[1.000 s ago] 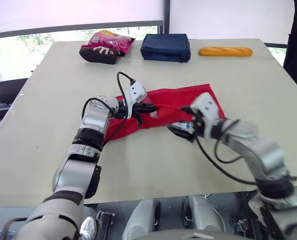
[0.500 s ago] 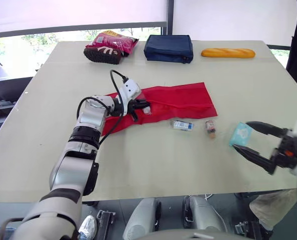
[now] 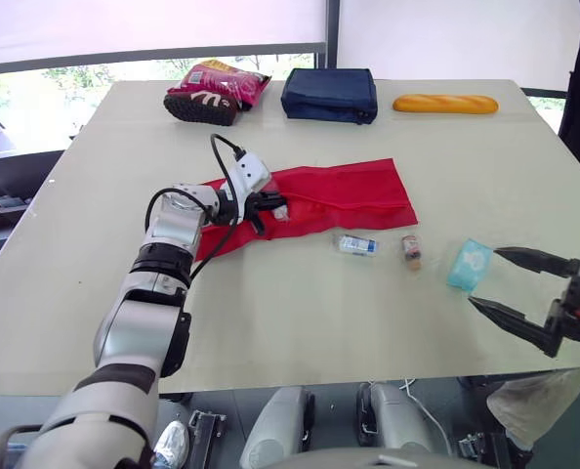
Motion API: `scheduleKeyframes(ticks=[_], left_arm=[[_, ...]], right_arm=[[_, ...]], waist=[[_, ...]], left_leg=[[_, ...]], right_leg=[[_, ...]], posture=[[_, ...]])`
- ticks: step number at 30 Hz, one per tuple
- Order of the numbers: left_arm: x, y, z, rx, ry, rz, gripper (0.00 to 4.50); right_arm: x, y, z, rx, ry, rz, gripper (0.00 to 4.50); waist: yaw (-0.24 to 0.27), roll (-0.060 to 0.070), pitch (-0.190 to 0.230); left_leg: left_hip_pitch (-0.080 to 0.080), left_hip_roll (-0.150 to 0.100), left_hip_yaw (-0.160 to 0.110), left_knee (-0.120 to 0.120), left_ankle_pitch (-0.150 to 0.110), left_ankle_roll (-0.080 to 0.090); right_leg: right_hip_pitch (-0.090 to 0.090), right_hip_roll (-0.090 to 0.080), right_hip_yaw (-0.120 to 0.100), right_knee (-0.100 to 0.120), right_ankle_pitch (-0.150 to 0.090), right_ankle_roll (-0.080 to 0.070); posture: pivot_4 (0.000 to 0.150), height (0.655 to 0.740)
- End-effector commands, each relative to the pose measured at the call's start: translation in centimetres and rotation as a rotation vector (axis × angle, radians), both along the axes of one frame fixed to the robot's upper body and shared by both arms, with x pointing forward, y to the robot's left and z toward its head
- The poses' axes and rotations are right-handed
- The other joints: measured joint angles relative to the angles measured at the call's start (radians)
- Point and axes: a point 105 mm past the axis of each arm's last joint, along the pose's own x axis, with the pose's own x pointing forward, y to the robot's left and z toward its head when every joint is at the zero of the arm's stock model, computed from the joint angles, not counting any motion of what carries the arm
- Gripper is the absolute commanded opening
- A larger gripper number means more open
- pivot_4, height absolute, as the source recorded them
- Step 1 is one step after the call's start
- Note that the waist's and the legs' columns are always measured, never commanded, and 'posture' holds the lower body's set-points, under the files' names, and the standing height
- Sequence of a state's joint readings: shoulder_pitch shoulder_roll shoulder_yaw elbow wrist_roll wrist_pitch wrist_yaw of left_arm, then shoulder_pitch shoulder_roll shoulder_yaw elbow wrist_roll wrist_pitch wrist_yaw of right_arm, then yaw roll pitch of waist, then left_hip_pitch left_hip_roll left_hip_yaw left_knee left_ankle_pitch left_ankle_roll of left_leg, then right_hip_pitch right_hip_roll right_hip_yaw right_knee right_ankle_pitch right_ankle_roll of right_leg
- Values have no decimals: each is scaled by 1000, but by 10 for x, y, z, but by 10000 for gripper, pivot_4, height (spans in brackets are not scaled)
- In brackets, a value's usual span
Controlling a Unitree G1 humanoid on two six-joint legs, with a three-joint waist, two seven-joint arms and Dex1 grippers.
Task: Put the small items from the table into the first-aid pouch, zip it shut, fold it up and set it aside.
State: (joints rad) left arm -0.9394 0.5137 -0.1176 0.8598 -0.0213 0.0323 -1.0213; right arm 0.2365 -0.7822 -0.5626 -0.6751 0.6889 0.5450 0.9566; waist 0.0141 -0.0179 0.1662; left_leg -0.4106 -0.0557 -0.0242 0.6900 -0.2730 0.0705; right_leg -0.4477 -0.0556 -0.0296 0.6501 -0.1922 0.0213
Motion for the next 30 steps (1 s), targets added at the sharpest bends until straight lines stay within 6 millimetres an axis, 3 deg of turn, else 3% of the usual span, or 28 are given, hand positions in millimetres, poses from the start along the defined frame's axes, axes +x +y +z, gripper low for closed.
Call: scheduleKeyframes(ticks=[1,11,17,22,25,26,30], left_arm=[[3,-2,15,-1,-52,-16,0],[1,-7,16,9,-62,-47,0],[0,-9,15,14,-68,-58,0],[0,-11,16,15,-70,-66,0],[0,-12,17,16,-72,-69,0],[0,-12,18,16,-73,-70,0],[0,-13,17,16,-72,-73,0]], right_arm=[[20,17,-3,-41,-20,64,44444],[85,71,-38,-189,36,205,44444],[117,87,-58,-256,67,166,44444],[128,91,-67,-311,88,147,44444],[127,93,-66,-322,87,161,37585],[125,93,-64,-310,86,170,31631],[121,96,-58,-281,84,180,15522]], waist=[[1,0,0],[0,-1,0],[1,-1,0],[0,-1,0],[0,-1,0],[0,-1,0],[0,0,0]], left_leg=[[0,0,0,0,0,0],[-3,0,-2,1,0,0],[-3,-1,-2,2,0,0],[-3,-1,-2,2,0,0],[-3,-1,-2,2,0,0],[-3,-1,-2,2,0,0],[-3,-1,-2,2,0,0]], right_leg=[[0,0,0,0,0,0],[-1,0,-3,-1,0,0],[-1,0,-3,-1,0,0],[-1,0,-3,-1,0,0],[-1,0,-3,-1,0,0],[-1,0,-3,-1,0,0],[-1,0,-3,-1,0,0]], posture=[[1500,7395],[1500,7395],[1500,7395],[1500,7395],[1500,7395],[1500,7395],[1500,7395]])
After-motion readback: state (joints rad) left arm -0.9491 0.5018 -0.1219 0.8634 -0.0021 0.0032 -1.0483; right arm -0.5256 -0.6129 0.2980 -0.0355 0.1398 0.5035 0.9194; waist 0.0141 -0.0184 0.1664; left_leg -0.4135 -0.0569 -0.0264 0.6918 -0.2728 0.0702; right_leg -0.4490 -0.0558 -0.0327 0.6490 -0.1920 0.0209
